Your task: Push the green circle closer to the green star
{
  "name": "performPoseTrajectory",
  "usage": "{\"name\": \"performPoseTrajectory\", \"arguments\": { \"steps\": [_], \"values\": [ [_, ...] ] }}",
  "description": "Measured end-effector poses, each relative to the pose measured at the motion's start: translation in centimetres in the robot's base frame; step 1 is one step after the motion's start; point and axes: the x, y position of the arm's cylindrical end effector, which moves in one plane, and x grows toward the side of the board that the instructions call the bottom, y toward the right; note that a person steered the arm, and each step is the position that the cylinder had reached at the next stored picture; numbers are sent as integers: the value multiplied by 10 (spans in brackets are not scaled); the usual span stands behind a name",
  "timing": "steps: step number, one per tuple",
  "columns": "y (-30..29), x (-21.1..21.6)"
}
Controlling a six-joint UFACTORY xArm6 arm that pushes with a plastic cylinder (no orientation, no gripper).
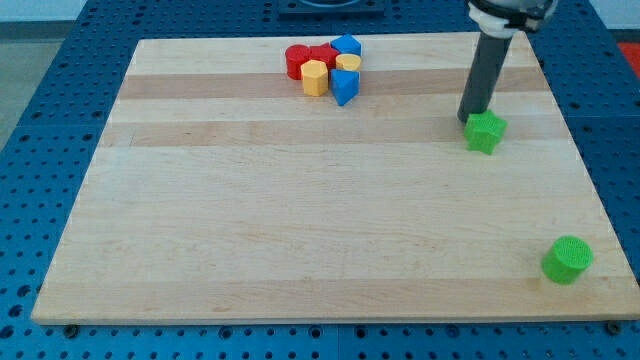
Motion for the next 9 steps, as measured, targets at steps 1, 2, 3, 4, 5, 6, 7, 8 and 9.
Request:
{"name": "performPoseTrajectory", "arguments": {
  "steps": [1,2,3,4,5,6,7,8,9],
  "values": [
    [1,22],
    [15,24],
    [30,37],
    [31,65],
    [31,97],
    [31,120],
    [31,136],
    [31,141],
    [18,123]
  ]
}}
